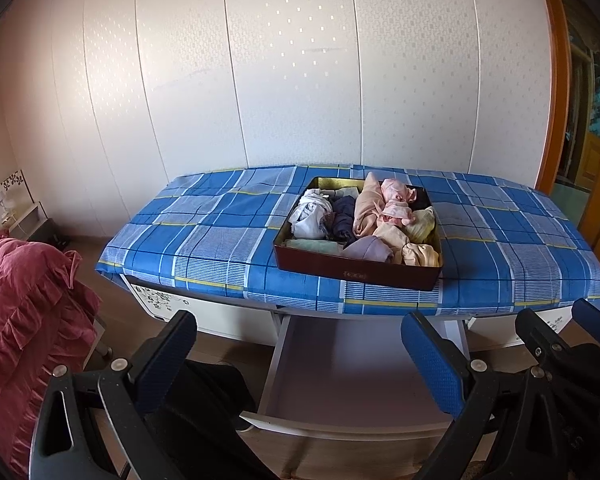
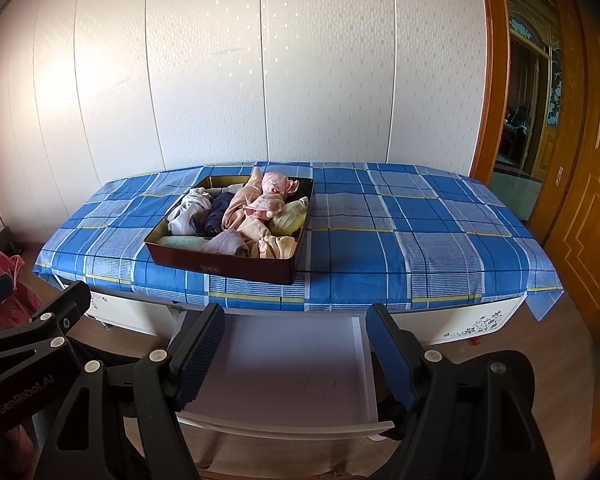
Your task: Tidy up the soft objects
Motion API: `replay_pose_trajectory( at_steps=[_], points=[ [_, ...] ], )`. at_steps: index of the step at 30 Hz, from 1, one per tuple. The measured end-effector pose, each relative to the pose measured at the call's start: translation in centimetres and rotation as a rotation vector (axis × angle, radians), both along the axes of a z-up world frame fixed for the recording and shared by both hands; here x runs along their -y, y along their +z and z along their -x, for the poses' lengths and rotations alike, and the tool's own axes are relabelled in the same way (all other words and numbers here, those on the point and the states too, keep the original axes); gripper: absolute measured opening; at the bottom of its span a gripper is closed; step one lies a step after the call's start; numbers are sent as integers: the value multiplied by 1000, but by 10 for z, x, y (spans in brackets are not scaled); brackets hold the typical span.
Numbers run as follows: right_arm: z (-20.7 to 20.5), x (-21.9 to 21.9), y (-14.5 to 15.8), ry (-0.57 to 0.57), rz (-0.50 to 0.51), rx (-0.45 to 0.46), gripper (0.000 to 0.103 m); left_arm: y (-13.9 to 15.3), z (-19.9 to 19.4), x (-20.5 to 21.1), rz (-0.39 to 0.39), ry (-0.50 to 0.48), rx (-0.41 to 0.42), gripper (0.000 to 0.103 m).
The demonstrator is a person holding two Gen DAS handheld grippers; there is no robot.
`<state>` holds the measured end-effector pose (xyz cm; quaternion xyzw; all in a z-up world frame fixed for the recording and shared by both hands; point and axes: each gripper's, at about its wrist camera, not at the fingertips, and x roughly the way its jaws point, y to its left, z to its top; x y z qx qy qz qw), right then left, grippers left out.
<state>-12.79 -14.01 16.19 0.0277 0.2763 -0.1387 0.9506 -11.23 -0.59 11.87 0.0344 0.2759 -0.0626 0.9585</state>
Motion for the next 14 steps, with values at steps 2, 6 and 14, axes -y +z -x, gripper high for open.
replay_pose_trajectory(
  at_steps=[2,6,14],
  points=[
    [0,0,0,0,0,-1,74,-1,0,1,-1,-4,-4,103],
    [0,0,0,3,0,-2,74,-2,1,4,3,-24,-8,103],
    [-2,2,-3,3,-14,-12,74,-6,-1,5,36,-60,-28,103]
  ],
)
